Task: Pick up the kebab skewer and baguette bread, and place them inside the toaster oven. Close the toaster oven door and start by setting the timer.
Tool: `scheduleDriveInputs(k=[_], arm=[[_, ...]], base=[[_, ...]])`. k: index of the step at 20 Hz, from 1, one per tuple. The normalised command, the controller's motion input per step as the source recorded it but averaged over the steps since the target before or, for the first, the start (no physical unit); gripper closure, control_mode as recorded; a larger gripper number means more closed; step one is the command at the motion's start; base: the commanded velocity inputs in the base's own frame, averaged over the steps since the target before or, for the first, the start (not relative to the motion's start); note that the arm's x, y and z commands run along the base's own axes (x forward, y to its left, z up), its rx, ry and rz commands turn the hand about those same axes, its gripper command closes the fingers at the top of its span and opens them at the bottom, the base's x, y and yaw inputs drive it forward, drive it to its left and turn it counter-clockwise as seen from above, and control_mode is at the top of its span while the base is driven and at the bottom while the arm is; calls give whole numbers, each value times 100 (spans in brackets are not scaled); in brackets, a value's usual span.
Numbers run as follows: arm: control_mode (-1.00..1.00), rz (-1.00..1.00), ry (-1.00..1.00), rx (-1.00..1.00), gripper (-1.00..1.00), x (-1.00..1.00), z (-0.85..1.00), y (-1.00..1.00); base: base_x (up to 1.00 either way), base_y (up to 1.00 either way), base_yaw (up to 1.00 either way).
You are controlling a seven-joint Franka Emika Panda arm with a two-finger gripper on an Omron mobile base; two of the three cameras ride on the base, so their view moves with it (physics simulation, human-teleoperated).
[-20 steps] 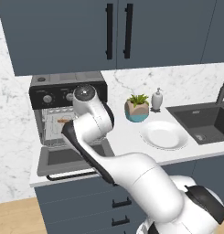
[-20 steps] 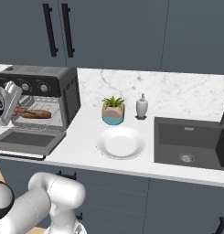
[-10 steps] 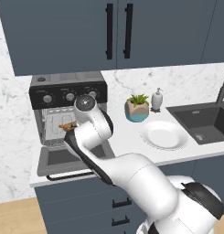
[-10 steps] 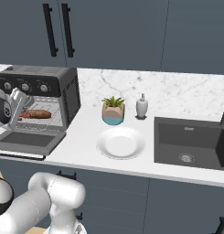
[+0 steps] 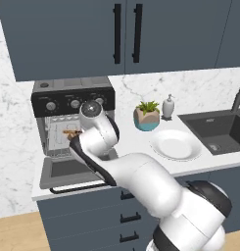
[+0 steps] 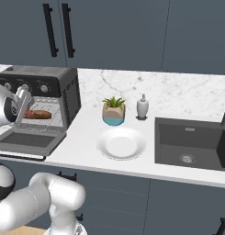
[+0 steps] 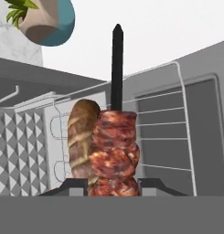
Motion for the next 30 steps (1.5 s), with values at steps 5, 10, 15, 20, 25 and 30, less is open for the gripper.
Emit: scheduleDriveInputs(k=[5, 10, 15, 20, 25, 30], arm=[[-100, 0, 3, 0, 100, 31, 0, 10], [-100, 0, 7, 0, 100, 35, 0, 9], [-100, 0, 4, 0, 100, 31, 0, 13], [-100, 0, 3, 0, 100, 28, -2, 19], [-100, 0, 1, 0, 100, 18, -22, 17], [-100, 0, 0, 0, 100, 19, -10, 4]], base=[[0, 0, 0], [0, 0, 0], [0, 0, 0], [0, 0, 0], [0, 0, 0], [0, 0, 0]])
